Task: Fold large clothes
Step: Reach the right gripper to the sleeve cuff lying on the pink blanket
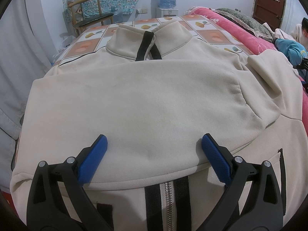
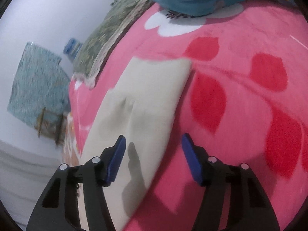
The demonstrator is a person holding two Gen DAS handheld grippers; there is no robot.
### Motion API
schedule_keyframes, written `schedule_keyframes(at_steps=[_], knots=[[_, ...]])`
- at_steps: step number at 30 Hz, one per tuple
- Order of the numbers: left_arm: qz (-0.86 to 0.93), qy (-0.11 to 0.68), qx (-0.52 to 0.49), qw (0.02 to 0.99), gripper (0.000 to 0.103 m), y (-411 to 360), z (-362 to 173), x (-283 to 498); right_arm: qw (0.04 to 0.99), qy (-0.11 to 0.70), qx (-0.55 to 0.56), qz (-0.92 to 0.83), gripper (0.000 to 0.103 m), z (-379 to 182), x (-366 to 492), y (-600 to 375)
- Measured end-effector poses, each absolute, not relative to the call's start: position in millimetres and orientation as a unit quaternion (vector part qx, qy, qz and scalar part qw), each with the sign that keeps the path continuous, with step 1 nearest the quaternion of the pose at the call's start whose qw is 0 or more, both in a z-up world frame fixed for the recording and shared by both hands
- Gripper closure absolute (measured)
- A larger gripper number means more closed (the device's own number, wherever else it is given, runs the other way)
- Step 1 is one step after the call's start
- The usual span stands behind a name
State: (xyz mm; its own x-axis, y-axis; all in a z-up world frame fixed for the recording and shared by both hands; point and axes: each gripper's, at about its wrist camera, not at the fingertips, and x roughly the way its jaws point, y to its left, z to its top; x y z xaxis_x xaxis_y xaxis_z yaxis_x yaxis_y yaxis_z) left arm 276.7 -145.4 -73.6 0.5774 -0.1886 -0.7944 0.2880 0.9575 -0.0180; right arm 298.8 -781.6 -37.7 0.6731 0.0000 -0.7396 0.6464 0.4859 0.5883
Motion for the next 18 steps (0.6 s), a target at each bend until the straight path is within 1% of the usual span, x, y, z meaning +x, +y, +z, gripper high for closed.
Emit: schedule_keyframes(at_steps=[5,11,12,13,14,16,17,18], knots=[[-0.135,0.440,0.056,0.886,0.008,-145,-74,276,0.783,0.327,0.482,-0.218,0.051,-42,305,-803],[-0.134,0.440,0.057,0.886,0.008,-145,-74,276,0.791,0.321,0.466,-0.235,0.053,-40,315,-811],[-0.134,0.440,0.056,0.886,0.008,-145,-74,276,0.791,0.321,0.462,-0.239,0.057,-39,314,-810],[-0.134,0.440,0.056,0.886,0.008,-145,-74,277,0.792,0.323,0.456,-0.246,0.064,-38,315,-811],[-0.134,0.440,0.057,0.886,0.008,-145,-74,277,0.792,0.326,0.452,-0.251,0.067,-38,315,-811],[-0.134,0.440,0.057,0.886,0.008,-145,-74,277,0.793,0.331,0.442,-0.259,0.081,-35,313,-810],[-0.134,0.440,0.057,0.886,0.008,-145,-74,276,0.795,0.331,0.437,-0.259,0.085,-33,310,-810],[-0.134,0.440,0.056,0.886,0.008,-145,-74,277,0.799,0.329,0.435,-0.252,0.092,-30,307,-809]])
